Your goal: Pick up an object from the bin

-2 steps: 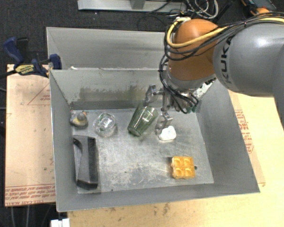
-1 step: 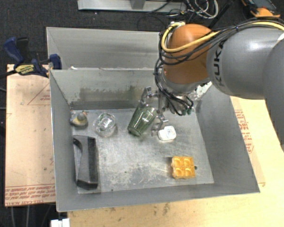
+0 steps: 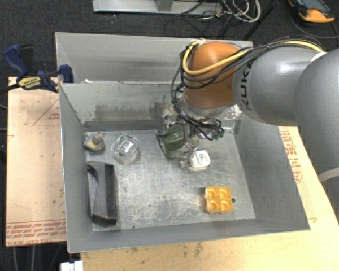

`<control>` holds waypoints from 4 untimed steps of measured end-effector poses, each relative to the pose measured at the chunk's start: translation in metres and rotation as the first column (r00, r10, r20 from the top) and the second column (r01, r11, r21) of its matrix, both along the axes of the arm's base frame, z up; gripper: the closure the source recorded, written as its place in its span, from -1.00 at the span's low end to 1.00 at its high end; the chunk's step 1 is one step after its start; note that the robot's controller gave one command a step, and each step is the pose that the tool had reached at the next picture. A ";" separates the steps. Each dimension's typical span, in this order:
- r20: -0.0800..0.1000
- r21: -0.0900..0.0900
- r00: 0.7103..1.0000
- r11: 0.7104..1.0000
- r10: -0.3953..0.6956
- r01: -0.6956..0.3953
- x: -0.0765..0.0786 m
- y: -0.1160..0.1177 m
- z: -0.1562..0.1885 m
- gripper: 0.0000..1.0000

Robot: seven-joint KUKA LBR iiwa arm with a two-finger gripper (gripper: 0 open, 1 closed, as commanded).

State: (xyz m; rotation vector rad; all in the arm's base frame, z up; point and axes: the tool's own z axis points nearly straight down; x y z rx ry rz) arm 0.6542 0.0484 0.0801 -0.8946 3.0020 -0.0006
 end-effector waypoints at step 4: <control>-0.008 -0.002 0.999 0.999 0.037 -0.037 0.000 0.006 0.005 1.00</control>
Offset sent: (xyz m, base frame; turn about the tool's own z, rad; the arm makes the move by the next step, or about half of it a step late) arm 0.0000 0.0000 0.0000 0.0000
